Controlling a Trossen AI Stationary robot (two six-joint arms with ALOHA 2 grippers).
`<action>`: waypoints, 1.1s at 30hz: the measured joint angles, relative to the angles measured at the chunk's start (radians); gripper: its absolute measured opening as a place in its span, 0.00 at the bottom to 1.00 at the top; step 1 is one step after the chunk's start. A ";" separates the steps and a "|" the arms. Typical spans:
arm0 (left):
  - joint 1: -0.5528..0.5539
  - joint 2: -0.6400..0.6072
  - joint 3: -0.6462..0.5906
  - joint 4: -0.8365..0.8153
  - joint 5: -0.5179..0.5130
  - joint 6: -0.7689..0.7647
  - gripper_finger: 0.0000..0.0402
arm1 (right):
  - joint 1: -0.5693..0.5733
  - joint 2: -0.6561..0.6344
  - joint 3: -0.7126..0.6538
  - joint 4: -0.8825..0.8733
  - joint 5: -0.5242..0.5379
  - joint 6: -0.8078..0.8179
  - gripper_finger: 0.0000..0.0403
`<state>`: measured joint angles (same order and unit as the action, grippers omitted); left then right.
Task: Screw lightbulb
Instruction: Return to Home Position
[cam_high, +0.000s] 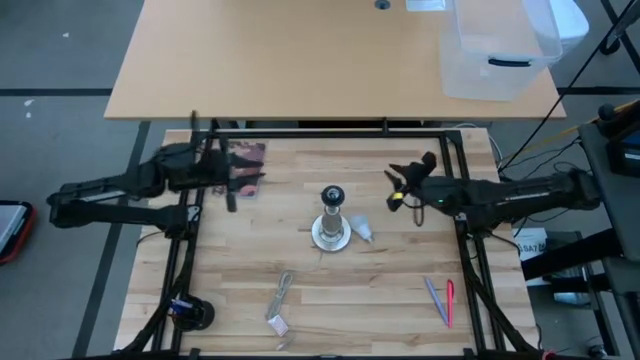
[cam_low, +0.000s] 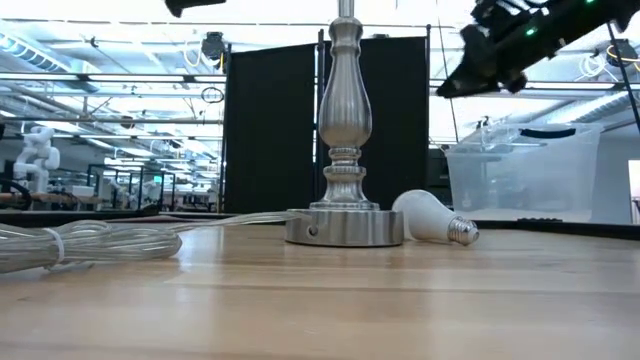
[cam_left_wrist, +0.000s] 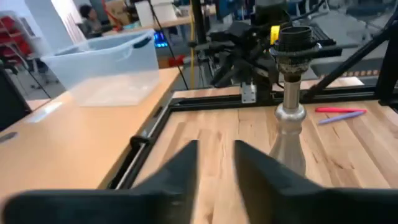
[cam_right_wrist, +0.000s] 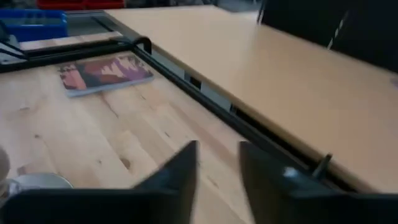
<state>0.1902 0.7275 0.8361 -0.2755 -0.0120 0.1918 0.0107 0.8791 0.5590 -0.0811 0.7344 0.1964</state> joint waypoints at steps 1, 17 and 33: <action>0.003 -0.033 -0.024 0.000 0.000 0.000 0.22 | 0.005 -0.032 -0.012 0.003 -0.001 -0.027 0.17; 0.007 -0.338 -0.538 0.329 -0.001 0.007 0.01 | 0.057 -0.619 -0.452 0.346 -0.417 -0.339 0.00; 0.007 -0.581 -0.731 0.331 -0.009 0.000 0.01 | 0.055 -0.876 -0.484 0.043 -0.524 -0.332 0.00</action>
<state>0.1970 0.1466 0.1047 0.0555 -0.0212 0.1916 0.0654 0.0032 0.0750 -0.0376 0.2100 -0.1353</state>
